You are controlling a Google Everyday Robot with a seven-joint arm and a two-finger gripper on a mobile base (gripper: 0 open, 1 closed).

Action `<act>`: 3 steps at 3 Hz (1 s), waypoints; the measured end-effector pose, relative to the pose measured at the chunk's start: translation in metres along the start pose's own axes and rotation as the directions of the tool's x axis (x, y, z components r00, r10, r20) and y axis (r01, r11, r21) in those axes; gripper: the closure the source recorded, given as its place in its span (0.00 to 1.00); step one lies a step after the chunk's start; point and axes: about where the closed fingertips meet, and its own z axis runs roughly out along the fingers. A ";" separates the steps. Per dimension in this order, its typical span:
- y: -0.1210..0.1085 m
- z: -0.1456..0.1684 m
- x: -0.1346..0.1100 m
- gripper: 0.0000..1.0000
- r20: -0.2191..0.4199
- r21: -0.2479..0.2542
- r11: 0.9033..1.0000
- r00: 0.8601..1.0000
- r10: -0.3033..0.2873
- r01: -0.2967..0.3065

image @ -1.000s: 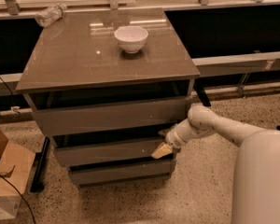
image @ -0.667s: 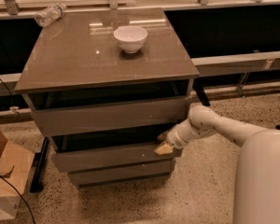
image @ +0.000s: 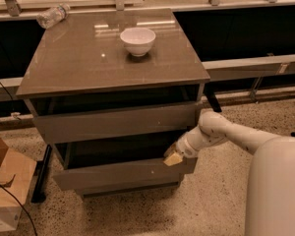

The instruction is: Open middle drawer

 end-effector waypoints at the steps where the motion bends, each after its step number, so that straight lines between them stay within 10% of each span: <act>1: 0.000 0.000 0.000 0.62 0.000 0.000 1.000 1.000 0.000 0.000; 3: 0.009 0.005 0.012 0.15 -0.078 -0.011 1.000 0.997 0.013 -0.014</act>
Offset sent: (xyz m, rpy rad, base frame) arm -0.0023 0.0021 -0.0016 -0.0579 0.0080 0.0199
